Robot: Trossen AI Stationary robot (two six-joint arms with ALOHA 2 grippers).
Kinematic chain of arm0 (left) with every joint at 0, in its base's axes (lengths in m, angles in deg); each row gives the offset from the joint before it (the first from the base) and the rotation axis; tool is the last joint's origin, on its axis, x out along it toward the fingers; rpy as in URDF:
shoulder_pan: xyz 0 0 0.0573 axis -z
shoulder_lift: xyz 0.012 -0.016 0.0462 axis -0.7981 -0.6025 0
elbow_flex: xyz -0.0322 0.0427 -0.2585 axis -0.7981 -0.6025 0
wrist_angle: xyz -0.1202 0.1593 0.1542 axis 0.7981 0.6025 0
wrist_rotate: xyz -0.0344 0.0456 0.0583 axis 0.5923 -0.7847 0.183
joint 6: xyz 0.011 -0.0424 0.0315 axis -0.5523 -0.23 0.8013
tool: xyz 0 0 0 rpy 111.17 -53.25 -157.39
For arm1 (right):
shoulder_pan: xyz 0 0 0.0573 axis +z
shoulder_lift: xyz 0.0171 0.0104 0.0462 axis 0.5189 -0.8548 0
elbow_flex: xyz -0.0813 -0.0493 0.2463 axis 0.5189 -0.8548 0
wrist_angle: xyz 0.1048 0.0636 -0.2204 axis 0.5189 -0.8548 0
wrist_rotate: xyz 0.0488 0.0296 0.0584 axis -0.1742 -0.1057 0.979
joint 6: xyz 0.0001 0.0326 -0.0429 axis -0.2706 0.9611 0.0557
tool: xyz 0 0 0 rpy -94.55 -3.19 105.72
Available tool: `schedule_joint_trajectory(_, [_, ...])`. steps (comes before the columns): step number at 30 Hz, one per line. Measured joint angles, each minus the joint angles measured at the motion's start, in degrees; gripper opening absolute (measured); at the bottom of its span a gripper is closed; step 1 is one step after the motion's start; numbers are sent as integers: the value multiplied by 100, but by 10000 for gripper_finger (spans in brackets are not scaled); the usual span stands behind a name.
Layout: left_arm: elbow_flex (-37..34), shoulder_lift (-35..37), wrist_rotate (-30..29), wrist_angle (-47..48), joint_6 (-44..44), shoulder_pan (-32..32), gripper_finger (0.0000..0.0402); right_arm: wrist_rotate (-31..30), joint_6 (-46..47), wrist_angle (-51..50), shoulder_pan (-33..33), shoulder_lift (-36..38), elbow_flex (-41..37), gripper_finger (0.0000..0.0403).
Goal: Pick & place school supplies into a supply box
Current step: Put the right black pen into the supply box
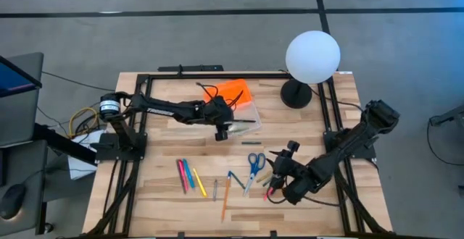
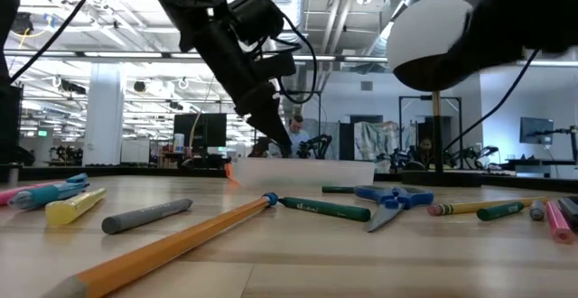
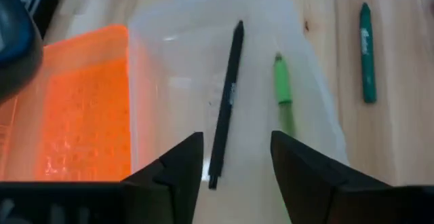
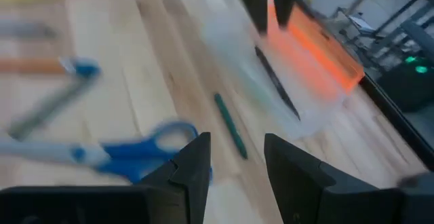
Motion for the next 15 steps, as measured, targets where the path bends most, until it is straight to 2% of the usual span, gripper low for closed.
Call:
schedule_joint_trajectory(3, [198, 62, 15, 757, -3, 216, 170, 708, 477, -528, -195, -303, -11, 134])
schedule_joint_trajectory(6, [231, 262, 18, 1352, -15, 522, 165, 1420, 1389, -1168, -321, -501, -11, 134])
schedule_joint_trajectory(10, [82, 663, -242, 1797, -233, 971, 159, 1775, 2560, -1805, -189, -475, -11, 134])
schedule_joint_trajectory(15, [-285, 1246, -723, 1940, -555, 1505, 156, 2133, 3536, -1780, 113, -112, 0, 134])
